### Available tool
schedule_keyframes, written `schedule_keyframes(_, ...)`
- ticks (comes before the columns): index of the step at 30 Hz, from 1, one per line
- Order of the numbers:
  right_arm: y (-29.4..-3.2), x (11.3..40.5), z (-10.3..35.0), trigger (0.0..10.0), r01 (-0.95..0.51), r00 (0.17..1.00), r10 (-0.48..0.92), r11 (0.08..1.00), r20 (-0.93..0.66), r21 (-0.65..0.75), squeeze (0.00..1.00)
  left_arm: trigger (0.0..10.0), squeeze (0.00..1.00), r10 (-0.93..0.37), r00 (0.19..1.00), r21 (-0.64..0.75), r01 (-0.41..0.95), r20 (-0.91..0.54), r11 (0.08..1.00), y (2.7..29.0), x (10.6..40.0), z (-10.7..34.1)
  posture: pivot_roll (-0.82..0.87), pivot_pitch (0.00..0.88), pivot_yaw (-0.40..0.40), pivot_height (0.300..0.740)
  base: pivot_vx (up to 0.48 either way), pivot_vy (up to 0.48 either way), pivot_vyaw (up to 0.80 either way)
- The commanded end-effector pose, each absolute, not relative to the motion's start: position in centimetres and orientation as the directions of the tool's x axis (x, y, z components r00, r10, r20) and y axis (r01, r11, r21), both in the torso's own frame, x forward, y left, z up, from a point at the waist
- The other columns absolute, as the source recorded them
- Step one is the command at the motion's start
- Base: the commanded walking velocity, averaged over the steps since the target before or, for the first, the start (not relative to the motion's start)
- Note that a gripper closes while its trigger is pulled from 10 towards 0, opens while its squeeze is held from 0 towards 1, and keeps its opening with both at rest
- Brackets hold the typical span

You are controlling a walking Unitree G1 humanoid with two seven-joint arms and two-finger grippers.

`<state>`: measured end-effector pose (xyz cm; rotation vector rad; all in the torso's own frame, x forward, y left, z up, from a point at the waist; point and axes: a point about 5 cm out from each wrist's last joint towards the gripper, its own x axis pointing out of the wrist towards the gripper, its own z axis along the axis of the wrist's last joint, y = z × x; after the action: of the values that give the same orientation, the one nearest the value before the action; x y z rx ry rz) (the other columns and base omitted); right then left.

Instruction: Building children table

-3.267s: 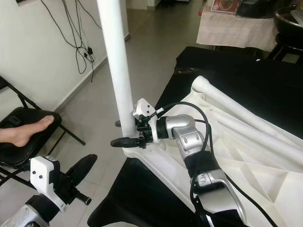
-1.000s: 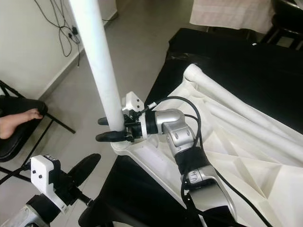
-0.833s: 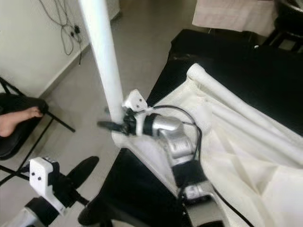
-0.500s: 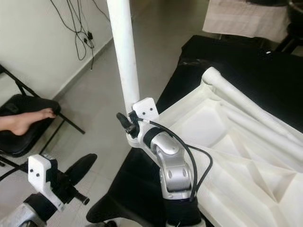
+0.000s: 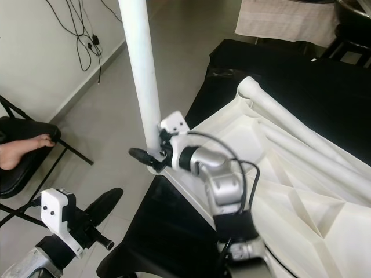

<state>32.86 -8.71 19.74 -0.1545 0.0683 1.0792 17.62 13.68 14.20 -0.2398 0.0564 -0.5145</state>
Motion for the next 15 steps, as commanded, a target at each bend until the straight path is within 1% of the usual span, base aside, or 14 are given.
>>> schedule_keyframes(1,-8.6,32.9,18.8,10.0,-0.924,0.383,0.910,0.375,-0.161,-0.083,0.97,10.0,0.00,-0.496,0.869,-0.248,0.478,-0.010,0.843,13.6,17.4,13.7,-0.03,0.125,-0.017,0.740,0.000,0.000,0.00)
schedule_keyframes(2,-8.6,33.1,18.7,10.0,-0.942,0.336,0.925,0.327,-0.179,-0.080,0.00,10.0,0.00,-0.496,0.868,-0.248,0.478,-0.009,0.842,13.6,17.4,13.7,-0.03,0.125,-0.017,0.740,0.000,0.000,0.00)
schedule_keyframes(4,-8.4,33.7,19.0,10.0,-0.960,0.280,0.943,0.274,-0.181,-0.057,0.00,10.0,0.00,-0.496,0.868,-0.248,0.478,-0.009,0.842,13.6,17.3,13.7,-0.02,0.126,-0.017,0.740,0.000,0.000,0.00)
schedule_keyframes(5,-8.4,33.7,19.0,10.0,-0.960,0.280,0.943,0.274,-0.181,-0.057,0.00,10.0,0.00,-0.496,0.868,-0.248,0.478,-0.009,0.842,13.6,17.3,13.7,-0.02,0.126,-0.017,0.740,0.000,0.000,0.00)
schedule_keyframes(7,-8.1,34.2,19.5,10.0,-0.972,0.233,0.956,0.228,-0.176,-0.051,0.00,10.0,0.00,-0.496,0.868,-0.249,0.479,-0.009,0.842,13.4,17.2,13.7,-0.01,0.126,-0.018,0.740,0.000,0.000,0.00)
schedule_keyframes(8,-7.9,34.5,19.7,8.0,-0.978,0.210,0.962,0.204,-0.176,-0.050,0.00,10.0,0.00,-0.496,0.868,-0.248,0.478,-0.010,0.842,13.4,17.1,13.7,0.00,0.132,-0.018,0.740,0.000,0.000,0.00)
schedule_keyframes(9,-7.9,34.5,19.7,8.0,-0.978,0.210,0.962,0.204,-0.176,-0.050,0.00,10.0,0.00,-0.496,0.868,-0.248,0.478,-0.010,0.842,13.4,17.1,13.7,0.00,0.132,-0.018,0.740,0.000,0.000,0.00)
schedule_keyframes(10,-7.9,34.6,19.8,1.8,-0.980,0.196,0.964,0.190,-0.177,-0.050,0.00,10.0,0.00,-0.495,0.869,-0.248,0.478,-0.010,0.843,13.4,17.1,13.7,0.00,0.132,-0.018,0.740,0.000,0.000,0.00)
schedule_keyframes(11,-7.8,34.8,19.9,0.0,-0.982,0.189,0.966,0.183,-0.177,-0.049,0.00,10.0,0.00,-0.495,0.869,-0.248,0.477,-0.010,0.843,13.3,17.0,13.7,0.00,0.137,-0.016,0.740,0.000,0.000,0.00)
schedule_keyframes(15,-8.1,35.2,19.7,0.0,-0.986,0.165,0.970,0.159,-0.181,-0.044,0.00,10.0,0.00,-0.495,0.869,-0.249,0.478,-0.011,0.843,13.2,16.8,13.9,0.00,0.153,-0.013,0.740,0.000,0.000,0.00)
